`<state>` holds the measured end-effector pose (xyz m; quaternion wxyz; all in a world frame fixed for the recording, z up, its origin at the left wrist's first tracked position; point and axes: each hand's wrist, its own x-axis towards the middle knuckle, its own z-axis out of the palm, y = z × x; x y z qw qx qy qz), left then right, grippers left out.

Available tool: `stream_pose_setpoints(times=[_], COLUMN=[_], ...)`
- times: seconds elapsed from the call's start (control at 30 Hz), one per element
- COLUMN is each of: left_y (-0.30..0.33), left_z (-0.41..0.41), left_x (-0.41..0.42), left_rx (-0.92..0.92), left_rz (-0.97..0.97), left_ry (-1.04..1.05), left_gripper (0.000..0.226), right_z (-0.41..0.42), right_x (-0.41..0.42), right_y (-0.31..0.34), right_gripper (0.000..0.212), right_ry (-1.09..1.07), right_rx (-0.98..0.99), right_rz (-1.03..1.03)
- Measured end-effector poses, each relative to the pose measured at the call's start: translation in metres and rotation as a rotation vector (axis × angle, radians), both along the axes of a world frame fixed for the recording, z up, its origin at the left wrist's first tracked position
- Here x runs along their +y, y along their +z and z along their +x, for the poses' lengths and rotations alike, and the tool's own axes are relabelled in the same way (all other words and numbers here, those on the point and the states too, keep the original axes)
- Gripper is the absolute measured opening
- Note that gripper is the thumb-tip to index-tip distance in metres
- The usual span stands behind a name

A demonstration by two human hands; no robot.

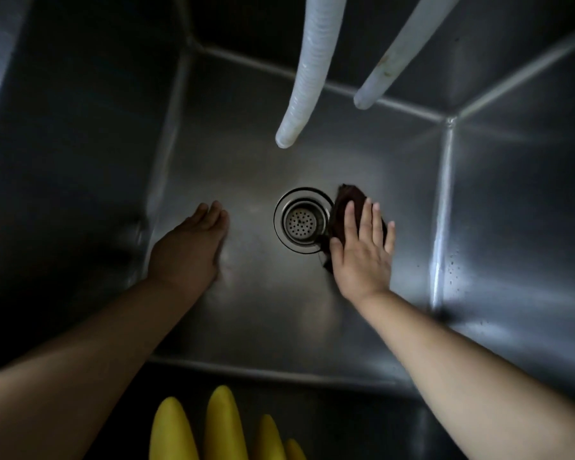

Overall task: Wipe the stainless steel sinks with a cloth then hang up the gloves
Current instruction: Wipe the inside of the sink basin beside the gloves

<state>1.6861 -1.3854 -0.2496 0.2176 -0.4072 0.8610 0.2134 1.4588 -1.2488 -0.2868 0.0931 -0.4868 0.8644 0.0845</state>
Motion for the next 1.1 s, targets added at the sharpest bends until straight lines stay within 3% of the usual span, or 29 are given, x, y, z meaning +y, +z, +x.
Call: stream_pose_setpoints(times=[0.17,0.27,0.37,0.47,0.7,1.1], left_y=[0.002,0.003,0.005,0.004,-0.013,-0.018], left_z=[-0.001,-0.007,-0.018,-0.039,-0.066,-0.062], left_x=[0.000,0.003,0.013,0.022,0.019,0.027], left_rx=[-0.053,-0.096,0.008,0.123,0.031,-0.017], left_rz=[-0.001,-0.063,-0.138,-0.104,-0.161,-0.111], left_ry=[-0.031,-0.079,-0.199,-0.297,-0.348,-0.303], left_gripper=[0.093,0.088,0.077,0.080,0.080,0.080], right_z=[0.032,0.041,0.037,0.031,0.023,0.000], right_x=[0.035,0.041,0.028,0.004,-0.049,-0.056], right_y=[0.008,0.009,0.010,0.008,0.005,0.010], right_gripper=[0.068,0.066,0.063,0.057,0.034,0.049], right_ry=[0.109,0.170,0.159,0.122,0.341,0.532], right_rx=[-0.039,-0.048,-0.073,-0.114,-0.076,-0.318], right_rz=[0.053,0.043,-0.014,-0.092,-0.033,0.040])
